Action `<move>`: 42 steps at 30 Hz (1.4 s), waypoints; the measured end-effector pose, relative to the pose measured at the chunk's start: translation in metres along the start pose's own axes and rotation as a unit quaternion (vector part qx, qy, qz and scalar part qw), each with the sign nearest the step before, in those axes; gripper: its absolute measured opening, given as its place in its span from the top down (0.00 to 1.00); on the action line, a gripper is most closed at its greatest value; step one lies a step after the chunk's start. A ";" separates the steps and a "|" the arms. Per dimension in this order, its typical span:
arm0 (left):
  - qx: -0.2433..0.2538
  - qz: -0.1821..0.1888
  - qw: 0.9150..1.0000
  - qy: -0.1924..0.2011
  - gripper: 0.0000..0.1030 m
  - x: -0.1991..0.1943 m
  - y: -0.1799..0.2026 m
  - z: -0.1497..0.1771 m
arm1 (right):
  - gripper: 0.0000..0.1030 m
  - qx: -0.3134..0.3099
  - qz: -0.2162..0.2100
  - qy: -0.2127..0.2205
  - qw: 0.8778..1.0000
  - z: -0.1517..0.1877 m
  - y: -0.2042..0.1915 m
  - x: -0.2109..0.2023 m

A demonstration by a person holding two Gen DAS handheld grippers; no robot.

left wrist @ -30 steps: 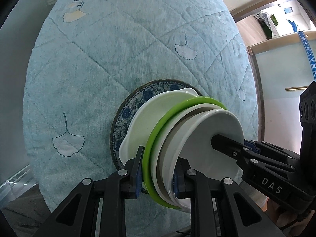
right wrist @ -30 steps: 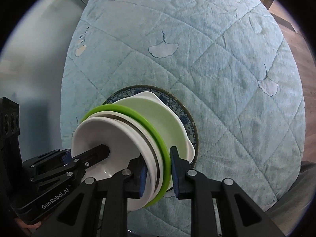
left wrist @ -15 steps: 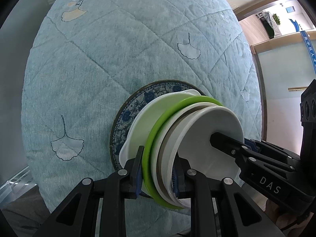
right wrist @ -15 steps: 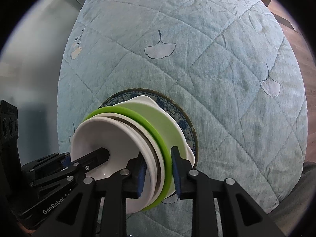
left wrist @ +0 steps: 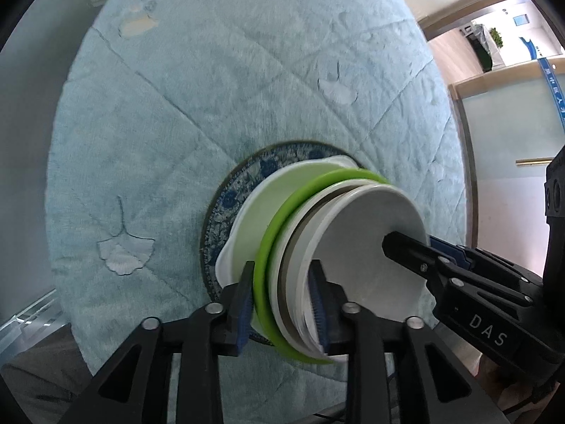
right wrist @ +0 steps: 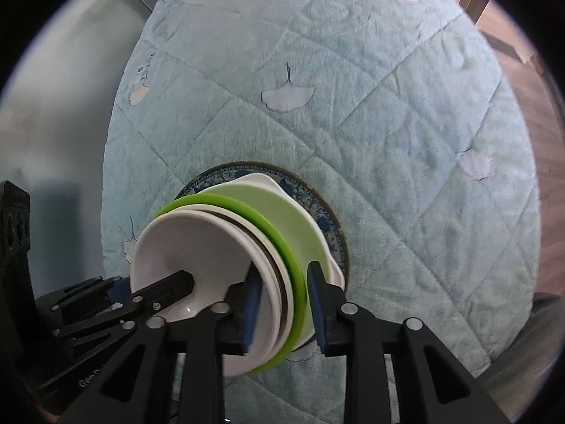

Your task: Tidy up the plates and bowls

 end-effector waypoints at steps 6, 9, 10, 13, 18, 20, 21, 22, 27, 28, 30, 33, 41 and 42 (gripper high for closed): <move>-0.005 -0.072 0.989 0.132 0.24 -0.073 -0.012 0.024 | 0.27 -0.019 0.006 0.043 0.999 0.017 -0.002 -0.031; -0.005 -0.093 0.976 0.197 0.18 -0.106 -0.010 0.043 | 0.21 -0.046 0.020 0.062 0.997 0.032 -0.008 -0.043; -0.007 -0.106 0.972 0.209 0.15 -0.111 -0.009 0.048 | 0.21 -0.061 0.031 0.070 0.995 0.039 -0.011 -0.047; -0.009 -0.143 0.960 0.242 0.08 -0.124 -0.001 0.068 | 0.14 -0.098 0.039 0.081 0.991 0.059 -0.021 -0.055; 0.001 -0.160 0.950 0.268 0.06 -0.126 0.019 0.093 | 0.01 -0.116 0.057 0.100 0.987 0.086 -0.022 -0.066; 0.006 -0.167 0.946 0.278 0.06 -0.125 0.028 0.103 | 0.01 -0.121 0.068 0.105 0.985 0.095 -0.019 -0.068; 0.010 -0.168 0.944 0.284 0.06 -0.126 0.032 0.109 | 0.01 -0.119 0.068 0.107 0.985 0.098 -0.016 -0.069; 0.012 -0.170 0.943 0.286 0.05 -0.126 0.036 0.114 | 0.01 -0.115 0.066 0.111 0.985 0.103 -0.013 -0.071; 0.015 -0.175 0.942 0.287 0.05 -0.123 0.049 0.132 | 0.01 -0.101 0.057 0.138 0.984 0.115 -0.003 -0.084; 0.014 -0.177 0.940 0.290 0.05 -0.123 0.051 0.136 | 0.01 -0.101 0.062 0.143 0.983 0.118 -0.002 -0.087; 0.009 -0.179 0.939 0.293 0.02 -0.124 0.054 0.142 | 0.01 -0.106 0.068 0.152 0.980 0.121 -0.001 -0.092; 0.002 -0.173 0.938 0.302 0.02 -0.124 0.055 0.149 | 0.01 -0.109 0.071 0.162 0.978 0.126 0.001 -0.098; -0.010 -0.171 0.936 0.307 0.01 -0.117 0.051 0.164 | 0.01 -0.100 0.064 0.180 0.976 0.142 0.008 -0.101; -0.008 -0.173 0.936 0.307 0.01 -0.117 0.051 0.164 | 0.01 -0.096 0.060 0.184 0.976 0.144 0.010 -0.102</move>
Point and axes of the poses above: each gripper's, at about its wrist camera, not at the fingertips, and x roughly the way its jaws point, y to its right, z to its underside, the point moved 6 cm from there along x, roughly the way its jaws point, and after that the axes turned 12 degrees about -y, right-handed, at the moved point
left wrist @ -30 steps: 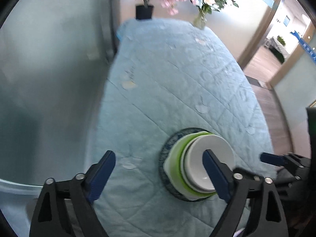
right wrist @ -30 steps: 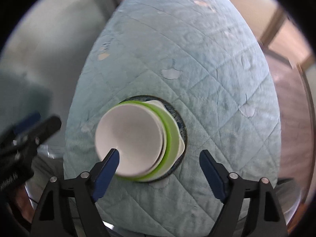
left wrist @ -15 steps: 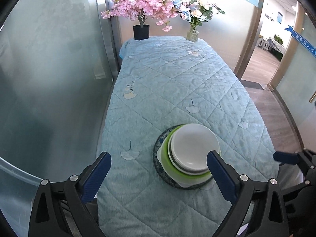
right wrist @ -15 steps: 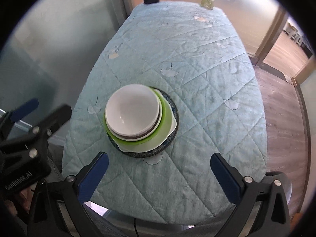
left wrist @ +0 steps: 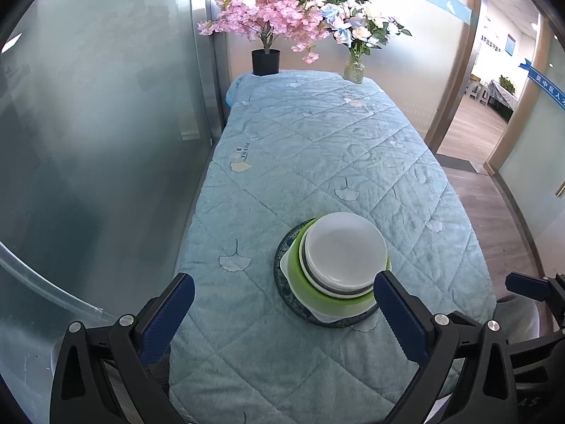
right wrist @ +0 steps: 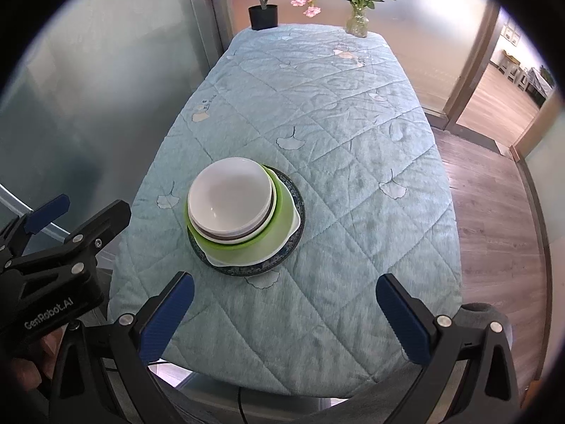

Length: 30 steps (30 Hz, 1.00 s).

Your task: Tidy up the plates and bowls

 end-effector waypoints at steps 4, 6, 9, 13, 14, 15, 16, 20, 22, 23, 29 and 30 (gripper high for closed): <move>0.006 -0.004 1.000 0.000 0.01 0.003 0.000 0.007 | 0.01 0.008 0.002 0.009 1.000 0.006 0.004 -0.003; 0.007 -0.004 1.000 -0.004 0.01 0.005 0.001 0.011 | 0.01 0.009 0.004 0.014 1.000 0.009 0.006 -0.006; 0.013 -0.011 1.000 -0.008 0.01 0.005 0.004 0.016 | 0.01 0.006 0.006 0.015 1.000 0.013 0.007 -0.008; 0.014 -0.011 1.000 -0.011 0.01 0.004 0.007 0.021 | 0.01 0.004 0.007 0.020 1.000 0.016 0.008 -0.011; 0.014 -0.010 1.000 -0.010 0.01 0.003 0.007 0.022 | 0.01 0.003 0.006 0.023 1.000 0.017 0.008 -0.013; 0.014 -0.010 1.000 -0.009 0.01 0.002 0.007 0.021 | 0.01 0.001 0.006 0.025 1.000 0.016 0.008 -0.014; 0.013 -0.010 1.000 -0.008 0.01 0.001 0.008 0.022 | 0.01 -0.002 0.005 0.030 1.000 0.016 0.007 -0.015; 0.010 -0.009 1.000 -0.006 0.01 -0.001 0.007 0.024 | 0.01 -0.024 0.002 0.048 0.999 0.018 -0.001 -0.021; 0.011 -0.008 1.000 -0.007 0.01 -0.001 0.008 0.024 | 0.01 -0.030 -0.004 0.049 0.998 0.019 -0.004 -0.022; 0.012 -0.007 1.000 -0.008 0.01 -0.001 0.008 0.025 | 0.01 -0.030 -0.006 0.049 0.998 0.019 -0.004 -0.020; 0.014 -0.009 1.000 -0.008 0.01 0.001 0.009 0.026 | 0.01 -0.029 -0.007 0.047 0.998 0.020 -0.005 -0.016; 0.014 -0.009 1.000 -0.008 0.01 0.001 0.009 0.026 | 0.01 -0.027 -0.010 0.047 0.998 0.020 -0.004 -0.015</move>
Point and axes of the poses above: each gripper's, at about its wrist camera, not at the fingertips, and x roughly the way its jaws point, y to its right, z to its underside, the point moved 6 cm from there along x, roughly the way its jaws point, and after that the axes turned 12 degrees about -y, right-handed, at the moved point
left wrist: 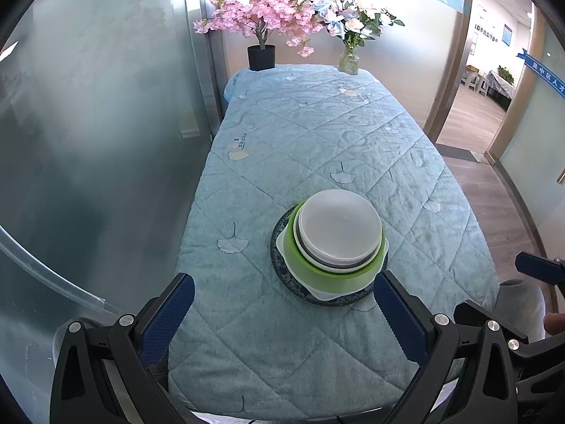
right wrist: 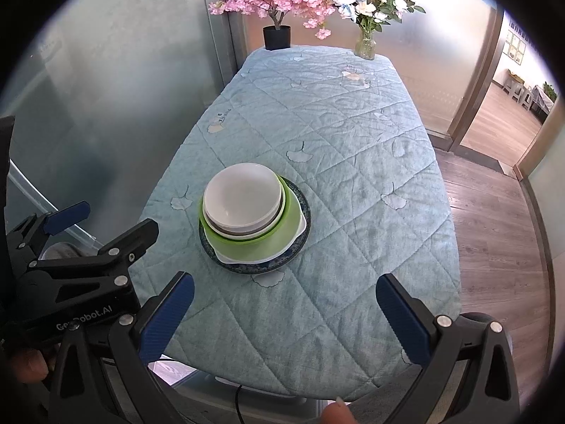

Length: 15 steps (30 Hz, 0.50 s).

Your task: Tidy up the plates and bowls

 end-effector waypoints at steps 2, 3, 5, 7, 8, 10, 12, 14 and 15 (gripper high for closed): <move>0.001 -0.001 1.000 -0.002 0.01 0.003 0.000 0.000 | 0.01 0.007 -0.009 -0.003 1.000 0.001 0.001 0.003; 0.002 -0.002 1.000 -0.002 0.01 0.004 0.001 0.001 | 0.01 0.009 -0.008 -0.005 1.000 0.002 0.003 0.006; 0.003 -0.002 1.000 -0.002 0.01 0.007 0.001 0.002 | 0.01 0.014 -0.001 -0.005 1.000 0.003 0.006 0.009; 0.001 0.001 1.000 -0.005 0.01 0.011 0.000 0.003 | 0.01 0.017 -0.009 -0.006 1.000 0.005 0.008 0.011; 0.001 0.001 1.000 -0.007 0.01 0.012 0.000 0.004 | 0.01 0.016 -0.017 -0.007 1.000 0.005 0.008 0.012; 0.000 -0.001 1.000 -0.008 0.01 0.016 -0.001 0.005 | 0.01 0.006 -0.033 -0.011 0.999 0.006 0.005 0.015; 0.002 -0.004 1.000 0.003 0.01 0.017 -0.002 0.007 | 0.01 -0.007 -0.029 -0.011 0.999 0.008 0.000 0.018; 0.002 0.000 1.000 0.003 0.01 0.020 -0.002 0.008 | 0.01 -0.015 -0.028 -0.011 0.999 0.009 -0.004 0.021; -0.001 0.001 1.000 0.001 0.01 0.022 -0.003 0.008 | 0.01 -0.015 -0.031 -0.010 0.999 0.009 -0.004 0.022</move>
Point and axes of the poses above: each gripper's, at about its wrist camera, not at the fingertips, and x roughly the way its jaws point, y to its right, z to its underside, the point moved 6 cm from there along x, roughly the way its jaws point, and after that the axes turned 12 degrees about -y, right-handed, at the moved point
